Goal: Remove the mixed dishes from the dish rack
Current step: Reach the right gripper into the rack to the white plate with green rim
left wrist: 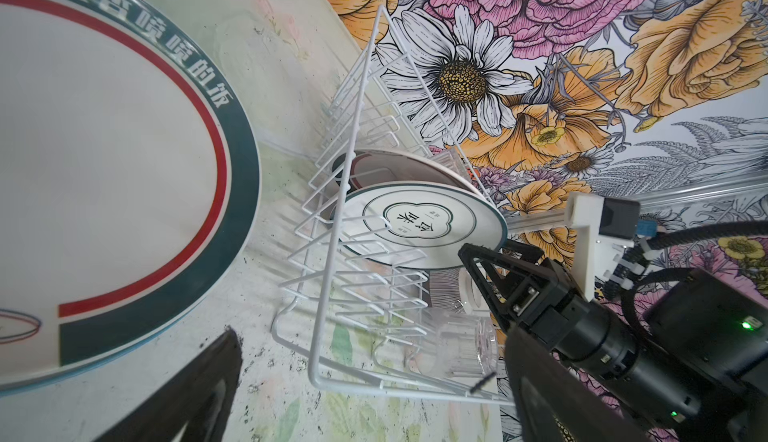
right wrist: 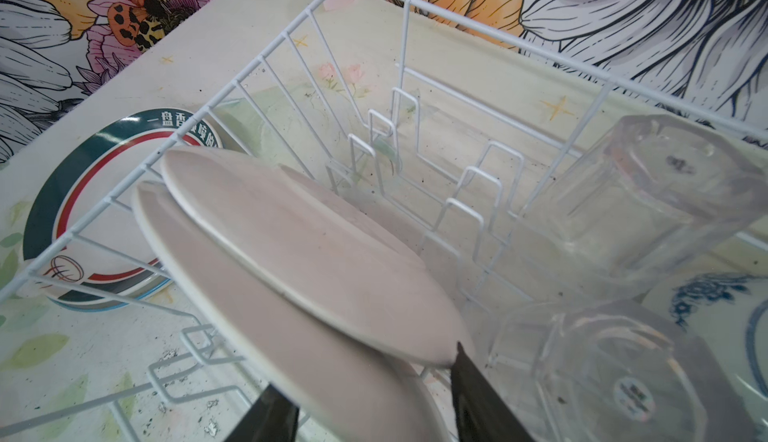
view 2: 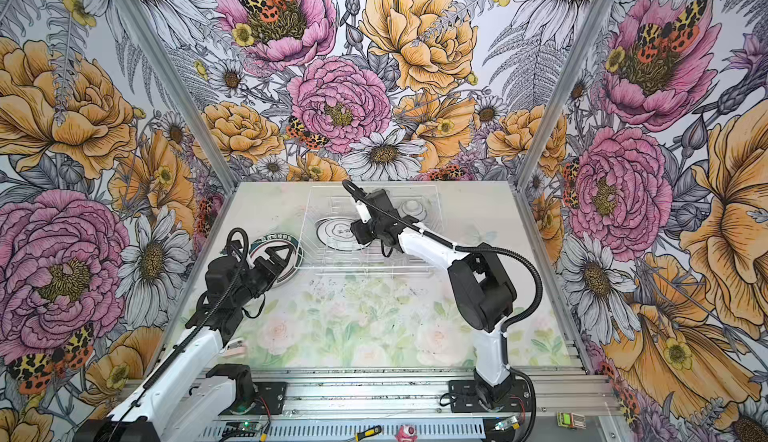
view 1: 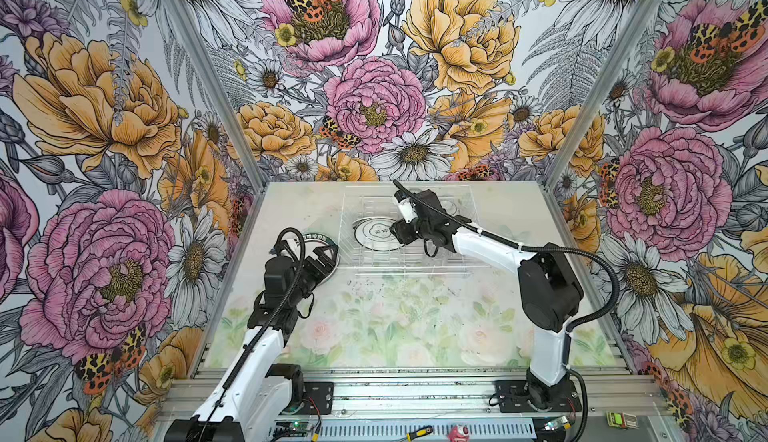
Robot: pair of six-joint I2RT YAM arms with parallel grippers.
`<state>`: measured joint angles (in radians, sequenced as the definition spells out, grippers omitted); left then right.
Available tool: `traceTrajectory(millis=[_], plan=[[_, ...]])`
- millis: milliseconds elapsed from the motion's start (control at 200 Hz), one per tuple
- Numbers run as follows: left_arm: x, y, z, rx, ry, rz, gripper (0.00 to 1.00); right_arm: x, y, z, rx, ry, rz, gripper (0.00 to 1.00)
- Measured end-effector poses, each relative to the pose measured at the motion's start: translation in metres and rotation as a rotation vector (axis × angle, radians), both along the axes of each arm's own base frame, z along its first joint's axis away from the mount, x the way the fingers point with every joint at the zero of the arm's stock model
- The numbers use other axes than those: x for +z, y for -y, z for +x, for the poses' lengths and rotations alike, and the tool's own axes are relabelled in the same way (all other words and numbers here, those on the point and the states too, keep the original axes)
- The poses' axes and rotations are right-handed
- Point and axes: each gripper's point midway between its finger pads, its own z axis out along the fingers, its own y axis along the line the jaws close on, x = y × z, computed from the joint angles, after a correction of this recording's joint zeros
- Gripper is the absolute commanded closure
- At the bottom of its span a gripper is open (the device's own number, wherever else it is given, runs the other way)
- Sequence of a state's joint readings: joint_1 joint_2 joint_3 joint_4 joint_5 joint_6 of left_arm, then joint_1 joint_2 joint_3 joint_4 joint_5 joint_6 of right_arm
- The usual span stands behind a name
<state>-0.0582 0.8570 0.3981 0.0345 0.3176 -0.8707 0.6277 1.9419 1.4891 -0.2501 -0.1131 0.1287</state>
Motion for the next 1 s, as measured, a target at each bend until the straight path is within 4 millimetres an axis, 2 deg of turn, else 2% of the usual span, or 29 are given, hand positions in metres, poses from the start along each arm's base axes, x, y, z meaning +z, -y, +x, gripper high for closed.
traceTrajectory(millis=[120,305,520,676,1001], plan=[[0.000,0.001,0.000,-0.002,0.000,0.001,0.01,-0.003,0.000,-0.006,0.002,-0.006,-0.010,0.46],[-0.001,0.000,0.000,0.003,0.007,0.003,0.02,-0.016,-0.008,-0.024,0.033,-0.035,-0.028,0.48],[-0.011,0.002,-0.003,0.002,-0.010,0.006,0.01,-0.014,-0.009,-0.025,0.026,-0.031,-0.023,0.54],[-0.010,0.002,-0.003,0.001,-0.008,0.006,0.01,-0.013,-0.007,-0.023,0.011,-0.027,-0.026,0.59],[-0.012,0.002,-0.003,0.004,-0.009,0.007,0.01,-0.015,0.002,-0.017,-0.029,0.001,-0.070,0.75]])
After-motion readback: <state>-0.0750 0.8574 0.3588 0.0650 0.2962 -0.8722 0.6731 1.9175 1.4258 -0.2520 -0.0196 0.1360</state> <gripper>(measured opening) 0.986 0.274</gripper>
